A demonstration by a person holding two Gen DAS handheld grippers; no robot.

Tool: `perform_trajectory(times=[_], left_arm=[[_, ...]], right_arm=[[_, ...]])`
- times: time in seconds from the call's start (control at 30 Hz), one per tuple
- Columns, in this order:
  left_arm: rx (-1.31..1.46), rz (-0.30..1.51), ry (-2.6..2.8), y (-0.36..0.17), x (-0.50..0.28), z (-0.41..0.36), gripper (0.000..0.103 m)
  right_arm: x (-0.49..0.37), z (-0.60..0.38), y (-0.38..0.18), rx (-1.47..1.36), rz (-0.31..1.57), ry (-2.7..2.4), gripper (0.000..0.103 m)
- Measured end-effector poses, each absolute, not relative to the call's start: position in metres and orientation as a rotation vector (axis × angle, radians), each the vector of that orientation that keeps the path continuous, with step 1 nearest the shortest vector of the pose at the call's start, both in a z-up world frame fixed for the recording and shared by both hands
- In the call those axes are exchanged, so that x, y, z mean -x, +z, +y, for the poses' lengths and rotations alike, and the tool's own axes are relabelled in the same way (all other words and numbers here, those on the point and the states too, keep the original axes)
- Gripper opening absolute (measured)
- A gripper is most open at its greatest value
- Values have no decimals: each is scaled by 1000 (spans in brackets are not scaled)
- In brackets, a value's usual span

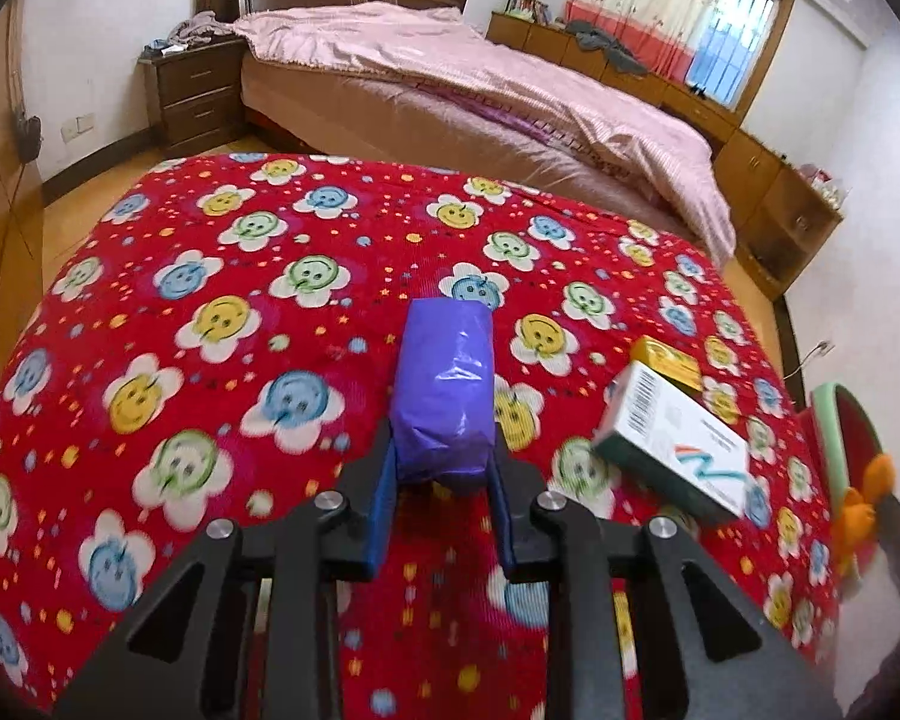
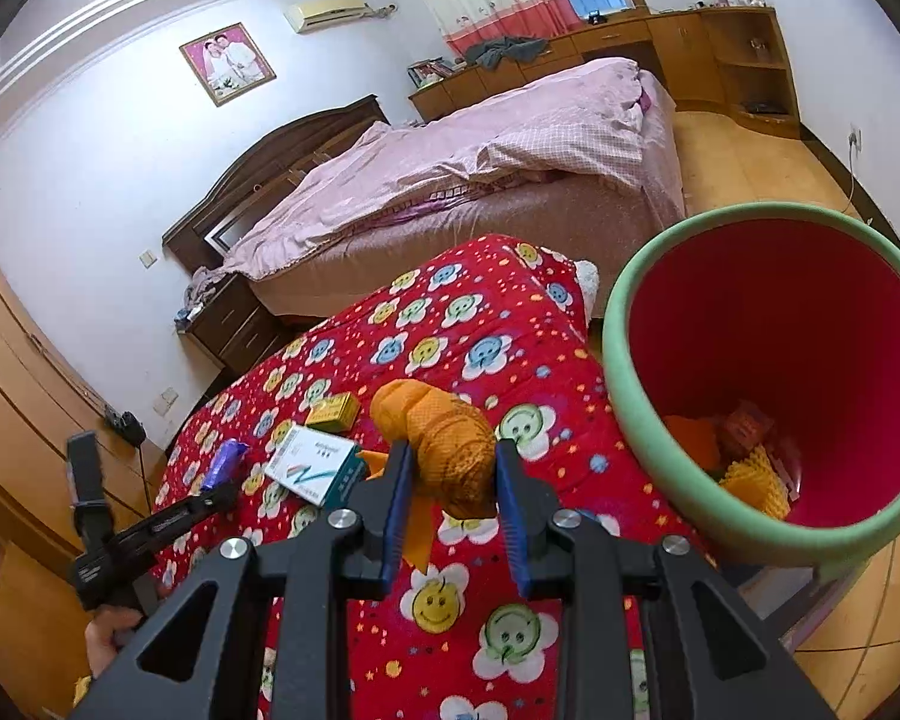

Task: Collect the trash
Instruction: 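Carry the purple bag with the left tool and orange bag with the right tool over the bucket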

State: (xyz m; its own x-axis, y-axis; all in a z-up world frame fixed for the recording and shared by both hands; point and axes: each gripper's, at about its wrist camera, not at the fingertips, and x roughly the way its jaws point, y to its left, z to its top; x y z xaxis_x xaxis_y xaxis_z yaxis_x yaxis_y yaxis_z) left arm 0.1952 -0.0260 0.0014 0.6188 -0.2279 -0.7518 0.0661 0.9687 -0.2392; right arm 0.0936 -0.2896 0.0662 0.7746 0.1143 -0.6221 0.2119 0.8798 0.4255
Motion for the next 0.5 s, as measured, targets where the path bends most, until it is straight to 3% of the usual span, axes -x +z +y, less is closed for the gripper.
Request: perform_trajectory(times=[0.5], left_arm=[[244, 805, -294, 57, -129, -46, 27]], right_arm=[[-56, -283, 71, -512, 683, -33, 30]])
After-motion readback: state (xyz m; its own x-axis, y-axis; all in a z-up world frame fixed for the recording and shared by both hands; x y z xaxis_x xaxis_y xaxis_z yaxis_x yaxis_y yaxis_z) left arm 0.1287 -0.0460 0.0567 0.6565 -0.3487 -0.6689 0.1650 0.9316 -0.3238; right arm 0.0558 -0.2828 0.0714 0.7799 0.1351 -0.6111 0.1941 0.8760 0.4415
